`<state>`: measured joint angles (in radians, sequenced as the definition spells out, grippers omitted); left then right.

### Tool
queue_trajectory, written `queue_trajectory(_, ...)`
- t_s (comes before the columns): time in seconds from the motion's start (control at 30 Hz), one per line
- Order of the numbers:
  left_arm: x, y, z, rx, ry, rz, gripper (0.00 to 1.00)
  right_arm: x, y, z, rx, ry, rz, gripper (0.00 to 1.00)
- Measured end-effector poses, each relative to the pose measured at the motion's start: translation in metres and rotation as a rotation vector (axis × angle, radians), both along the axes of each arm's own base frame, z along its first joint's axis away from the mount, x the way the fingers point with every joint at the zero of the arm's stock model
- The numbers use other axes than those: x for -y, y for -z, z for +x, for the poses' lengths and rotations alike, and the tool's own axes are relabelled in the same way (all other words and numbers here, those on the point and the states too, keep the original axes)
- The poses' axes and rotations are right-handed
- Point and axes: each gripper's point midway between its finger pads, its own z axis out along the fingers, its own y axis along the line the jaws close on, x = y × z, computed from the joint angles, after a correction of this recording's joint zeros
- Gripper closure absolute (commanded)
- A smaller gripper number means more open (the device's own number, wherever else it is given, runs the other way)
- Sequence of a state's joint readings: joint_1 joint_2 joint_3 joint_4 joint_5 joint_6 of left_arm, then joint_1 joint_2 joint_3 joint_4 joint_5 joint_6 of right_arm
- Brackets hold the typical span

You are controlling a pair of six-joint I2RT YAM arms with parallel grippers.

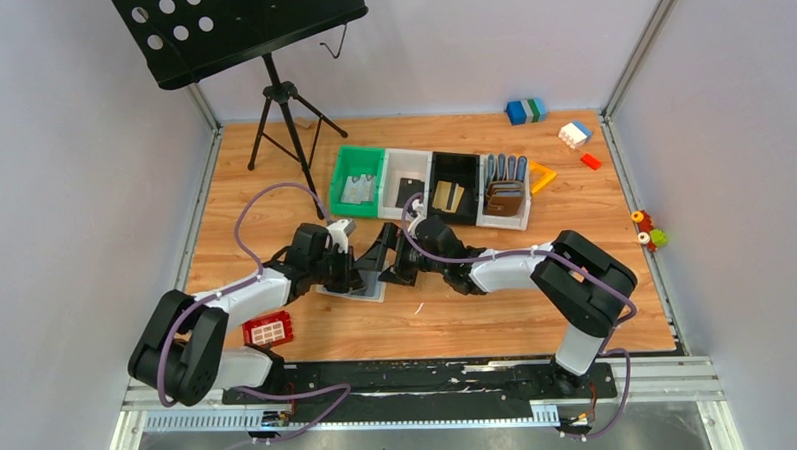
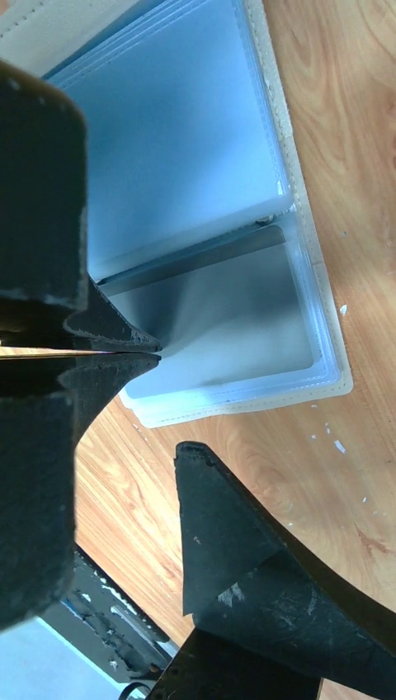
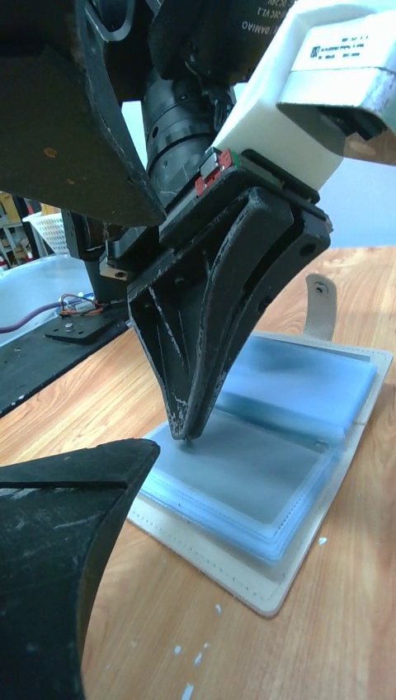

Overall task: Take the credit cards out of the card holder
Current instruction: Open the card holder at the center of the board.

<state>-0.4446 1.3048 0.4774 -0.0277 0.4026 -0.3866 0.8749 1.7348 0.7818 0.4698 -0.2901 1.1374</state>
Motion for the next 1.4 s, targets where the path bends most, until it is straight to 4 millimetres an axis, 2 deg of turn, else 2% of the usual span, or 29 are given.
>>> queue_trajectory(0.07, 0.000, -0.001, 0.001, 0.001, -0.003, -0.003, 0.87, -0.001, -0.003, 0.001, 0.005, 0.000, 0.010, 0.00)
queue_trajectory(0.2, -0.005, -0.006, 0.000, 0.021, -0.017, 0.015, 0.58, 0.003, 0.006, 0.000, -0.006, 0.010, -0.029, 0.02)
queue_trajectory(0.3, -0.012, -0.015, 0.000, 0.065, -0.039, 0.049, 0.37, 0.014, 0.014, 0.000, -0.017, 0.037, -0.097, 0.02)
queue_trajectory(0.4, -0.014, -0.026, -0.002, 0.124, -0.051, 0.091, 0.14, 0.024, 0.010, 0.002, 0.000, 0.067, -0.136, 0.02)
queue_trajectory(0.47, -0.018, -0.030, -0.003, 0.145, -0.061, 0.127, 0.02, 0.032, 0.004, 0.003, 0.022, 0.090, -0.153, 0.01)
queue_trajectory(0.5, -0.020, -0.032, -0.002, 0.152, -0.074, 0.148, 0.00, 0.037, 0.001, 0.003, 0.032, 0.101, -0.163, 0.01)
queue_trajectory(0.6, -0.037, -0.038, 0.007, 0.182, -0.150, 0.215, 0.00, 0.048, -0.001, 0.003, 0.056, 0.119, -0.208, 0.02)
queue_trajectory(0.77, -0.077, -0.048, 0.028, 0.220, -0.332, 0.272, 0.00, 0.068, 0.018, 0.000, 0.053, 0.127, -0.386, 0.02)
queue_trajectory(0.87, -0.100, -0.051, 0.038, 0.233, -0.431, 0.303, 0.00, 0.071, 0.019, -0.004, 0.065, 0.115, -0.450, 0.02)
queue_trajectory(1.0, -0.118, -0.047, 0.044, 0.219, -0.500, 0.333, 0.01, 0.074, 0.022, -0.006, 0.068, 0.101, -0.482, 0.03)
queue_trajectory(1.13, -0.123, -0.038, 0.048, 0.181, -0.513, 0.323, 0.10, 0.075, 0.033, -0.008, 0.058, 0.082, -0.516, 0.06)
queue_trajectory(1.27, -0.114, -0.024, 0.049, 0.124, -0.477, 0.292, 0.21, 0.067, 0.040, -0.006, 0.043, 0.056, -0.526, 0.14)
queue_trajectory(1.4, -0.105, -0.010, 0.046, 0.057, -0.437, 0.255, 0.27, 0.059, 0.040, -0.006, 0.032, 0.042, -0.515, 0.14)
